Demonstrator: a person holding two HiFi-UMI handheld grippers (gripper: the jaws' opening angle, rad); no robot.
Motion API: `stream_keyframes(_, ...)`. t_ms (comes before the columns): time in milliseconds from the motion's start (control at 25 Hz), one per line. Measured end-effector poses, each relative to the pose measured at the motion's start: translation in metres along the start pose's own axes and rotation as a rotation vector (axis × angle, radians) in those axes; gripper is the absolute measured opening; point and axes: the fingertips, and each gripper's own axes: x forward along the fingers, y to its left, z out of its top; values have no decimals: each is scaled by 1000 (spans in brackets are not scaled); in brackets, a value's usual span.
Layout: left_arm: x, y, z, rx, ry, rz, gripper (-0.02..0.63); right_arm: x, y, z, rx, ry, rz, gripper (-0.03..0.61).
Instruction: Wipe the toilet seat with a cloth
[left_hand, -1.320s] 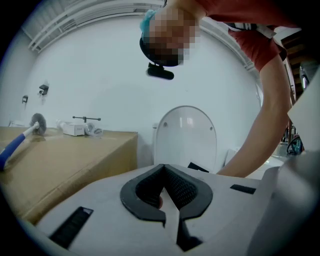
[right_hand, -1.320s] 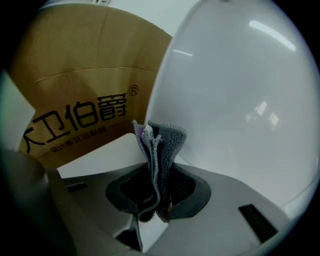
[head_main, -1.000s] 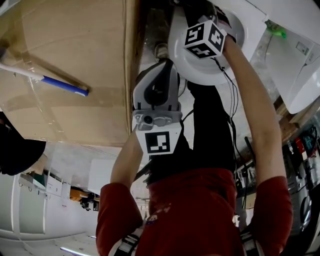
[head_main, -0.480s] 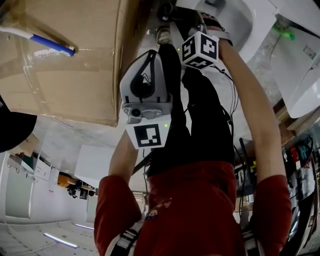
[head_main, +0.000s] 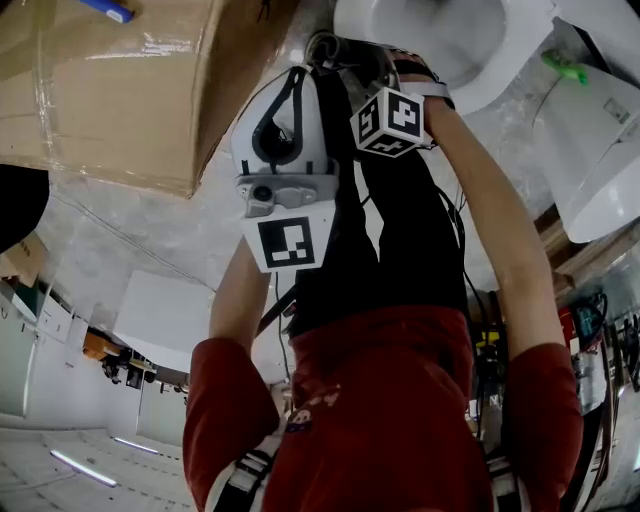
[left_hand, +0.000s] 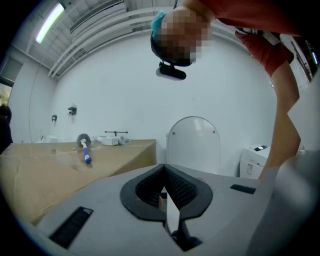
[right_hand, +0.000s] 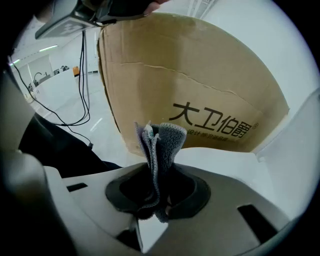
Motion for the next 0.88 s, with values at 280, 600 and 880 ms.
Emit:
stream_keyframes(280,-17,-28,-10,4,15,9,14,-25,44,-30,33,35,1,75)
stream_keyframes(600,-10,-62,-10,30,34,-92,14,-50,65,-73,186,111,-75,77)
stream_keyframes(880,10,-109,-7,52,40,-201,14,-85,53,-131,369,150,-162,77)
